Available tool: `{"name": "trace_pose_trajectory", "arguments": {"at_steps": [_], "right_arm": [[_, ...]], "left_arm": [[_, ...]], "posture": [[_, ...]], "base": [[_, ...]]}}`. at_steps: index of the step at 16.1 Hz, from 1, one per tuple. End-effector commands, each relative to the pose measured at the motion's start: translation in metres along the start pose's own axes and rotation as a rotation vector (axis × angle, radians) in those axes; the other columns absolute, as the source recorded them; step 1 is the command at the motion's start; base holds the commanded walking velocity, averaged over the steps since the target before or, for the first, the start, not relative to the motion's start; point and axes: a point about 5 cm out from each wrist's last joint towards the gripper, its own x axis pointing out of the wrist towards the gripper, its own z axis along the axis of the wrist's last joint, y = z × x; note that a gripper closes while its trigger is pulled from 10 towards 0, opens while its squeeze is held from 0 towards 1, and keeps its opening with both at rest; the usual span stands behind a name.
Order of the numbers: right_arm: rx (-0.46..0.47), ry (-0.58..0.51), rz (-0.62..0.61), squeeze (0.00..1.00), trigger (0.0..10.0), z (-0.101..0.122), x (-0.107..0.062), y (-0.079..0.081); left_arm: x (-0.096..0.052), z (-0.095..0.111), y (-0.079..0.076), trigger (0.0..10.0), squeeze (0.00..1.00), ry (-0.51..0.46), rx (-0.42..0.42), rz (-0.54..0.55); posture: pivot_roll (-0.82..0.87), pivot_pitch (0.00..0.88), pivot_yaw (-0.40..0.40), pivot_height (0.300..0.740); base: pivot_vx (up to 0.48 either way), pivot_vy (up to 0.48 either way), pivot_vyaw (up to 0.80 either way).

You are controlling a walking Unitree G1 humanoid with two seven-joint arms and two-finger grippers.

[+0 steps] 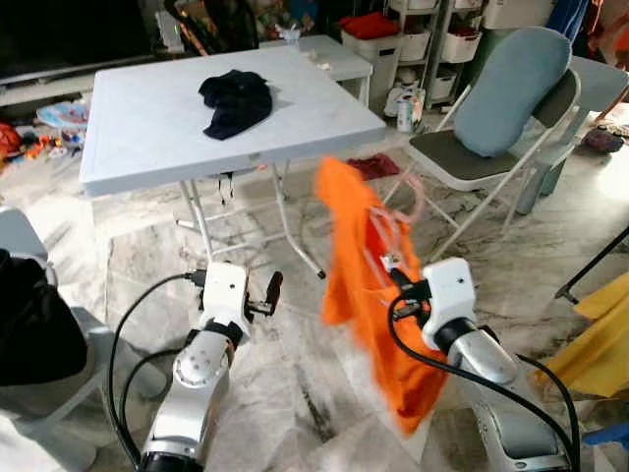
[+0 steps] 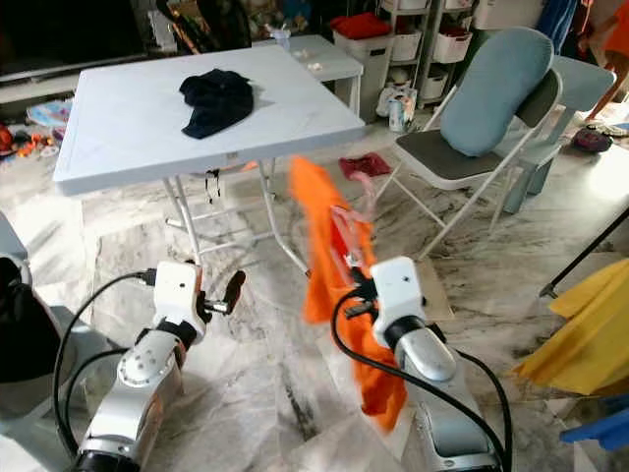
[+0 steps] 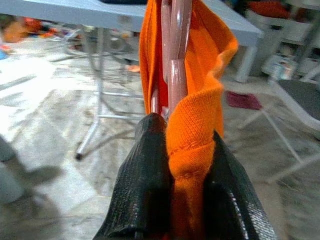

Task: Hang hanger

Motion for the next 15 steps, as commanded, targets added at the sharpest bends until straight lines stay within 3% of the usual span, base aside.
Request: {"name": "trace_pose_trajectory", "arguments": {"at_steps": [1,4,7,11,13,15], "right_arm": [[-0.009,-0.060,0.039,0.00,10.0,0.016,0.002,0.003],[0.035,-0.068,0.163,0.00,10.0,0.029,0.002,0.012],[0.003,-0.084,0.298,0.00,10.0,0.045,-0.002,0.020],[-0.006,-0.070,0.334,0.00,10.0,0.042,-0.002,0.027],[-0.039,-0.012,0.452,0.00,10.0,0.033,-0.008,0.040],[-0.034,0.011,0.507,0.00,10.0,0.031,-0.013,0.044]], "left_arm": [[0.003,0.003,-0.001,10.0,0.00,-0.011,0.018,-0.012],[0.015,0.012,-0.008,10.0,0.00,-0.022,0.023,-0.080],[0.027,0.023,-0.015,10.0,0.00,-0.053,0.037,-0.122],[0.031,0.027,-0.029,10.0,0.00,-0.069,0.039,-0.183],[0.034,0.026,-0.037,10.0,0.00,-0.071,0.076,-0.225],[0.037,0.025,-0.032,10.0,0.00,-0.069,0.082,-0.196]], "posture": [[-0.11,0.000,-0.007,0.740],[-0.11,0.000,-0.002,0.740],[-0.13,0.000,0.008,0.740],[-0.13,0.000,0.014,0.740],[-0.13,0.000,0.016,0.740],[-0.13,0.000,0.017,0.740]], "base": [[0.000,0.000,0.00],[0.000,0.000,0.00],[0.000,0.000,0.00],[0.000,0.000,0.00],[0.000,0.000,0.00],[0.000,0.000,0.00]]}}
